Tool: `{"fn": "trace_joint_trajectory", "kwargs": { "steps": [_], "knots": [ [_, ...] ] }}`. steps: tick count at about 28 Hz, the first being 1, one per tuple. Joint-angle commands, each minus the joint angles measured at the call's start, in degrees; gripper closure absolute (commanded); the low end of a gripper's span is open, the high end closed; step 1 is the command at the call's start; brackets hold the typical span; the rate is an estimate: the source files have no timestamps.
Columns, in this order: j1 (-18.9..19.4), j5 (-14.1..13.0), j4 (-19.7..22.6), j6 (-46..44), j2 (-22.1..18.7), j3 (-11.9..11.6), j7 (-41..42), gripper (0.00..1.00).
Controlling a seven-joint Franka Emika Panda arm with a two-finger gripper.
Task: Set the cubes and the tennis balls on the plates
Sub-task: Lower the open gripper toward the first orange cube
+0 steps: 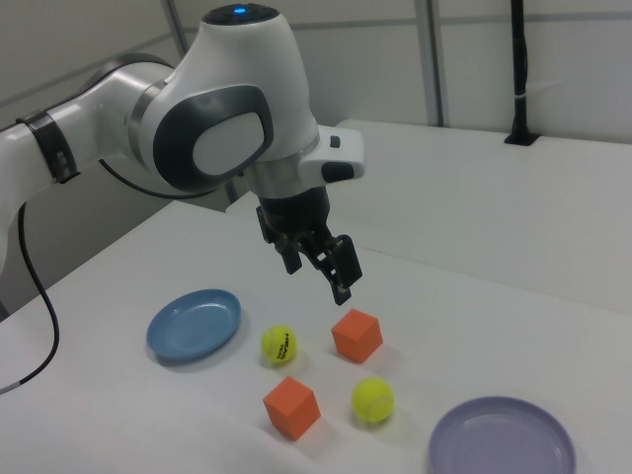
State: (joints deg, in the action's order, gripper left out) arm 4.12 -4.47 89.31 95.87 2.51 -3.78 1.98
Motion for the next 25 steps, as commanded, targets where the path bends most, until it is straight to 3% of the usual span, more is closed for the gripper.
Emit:
{"fn": "trace_joint_trajectory", "kwargs": {
  "steps": [1,7,14,20,25],
  "knots": [
    [1.7,-0.7,3.6,2.3,-0.7,0.8,2.3,0.00],
    [1.9,-3.0,8.8,7.9,-1.9,1.3,2.5,0.00],
    [1.9,-3.1,13.2,10.1,-2.3,4.1,2.7,0.00],
    [1.9,-3.3,21.4,16.7,-3.6,6.3,3.5,0.00],
    [1.9,-3.3,26.7,22.3,-3.5,6.8,3.5,0.00]
  ]
}}
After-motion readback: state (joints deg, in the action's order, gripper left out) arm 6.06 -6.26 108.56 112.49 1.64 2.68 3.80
